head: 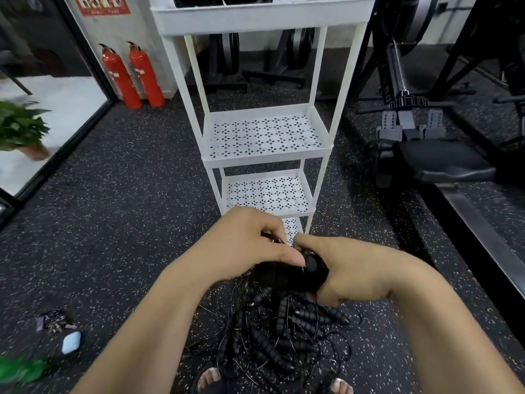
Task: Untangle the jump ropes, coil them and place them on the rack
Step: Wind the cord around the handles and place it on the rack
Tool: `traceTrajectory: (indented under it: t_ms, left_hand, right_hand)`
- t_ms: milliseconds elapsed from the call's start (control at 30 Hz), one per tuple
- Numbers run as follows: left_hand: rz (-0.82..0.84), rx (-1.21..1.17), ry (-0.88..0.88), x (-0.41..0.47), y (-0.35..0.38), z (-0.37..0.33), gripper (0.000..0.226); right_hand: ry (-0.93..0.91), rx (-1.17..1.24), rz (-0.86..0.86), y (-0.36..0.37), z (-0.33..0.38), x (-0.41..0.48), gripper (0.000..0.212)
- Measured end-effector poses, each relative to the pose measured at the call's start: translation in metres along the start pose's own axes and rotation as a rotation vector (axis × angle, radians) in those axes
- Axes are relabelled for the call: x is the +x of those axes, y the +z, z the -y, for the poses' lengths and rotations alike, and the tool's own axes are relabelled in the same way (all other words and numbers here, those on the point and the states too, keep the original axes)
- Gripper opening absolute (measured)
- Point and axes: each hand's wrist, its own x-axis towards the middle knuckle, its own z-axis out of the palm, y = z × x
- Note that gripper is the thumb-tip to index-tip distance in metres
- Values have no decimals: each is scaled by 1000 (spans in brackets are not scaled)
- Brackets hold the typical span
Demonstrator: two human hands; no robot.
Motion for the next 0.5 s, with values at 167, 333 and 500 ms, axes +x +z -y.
traceTrajectory:
  t_ms: [167,333,500]
  left_hand:
    - [38,-258,9,0,-9,8,31]
    - [80,-443,-138,5,-8,-2,32]
    - [-85,-522,-95,10,8,14,9]
  right_hand:
    - [-159,348,245,-3,6,-15,81]
    - [-330,636,99,-8,9,-21,64]
    - [-403,871,-199,-10,12,-18,60]
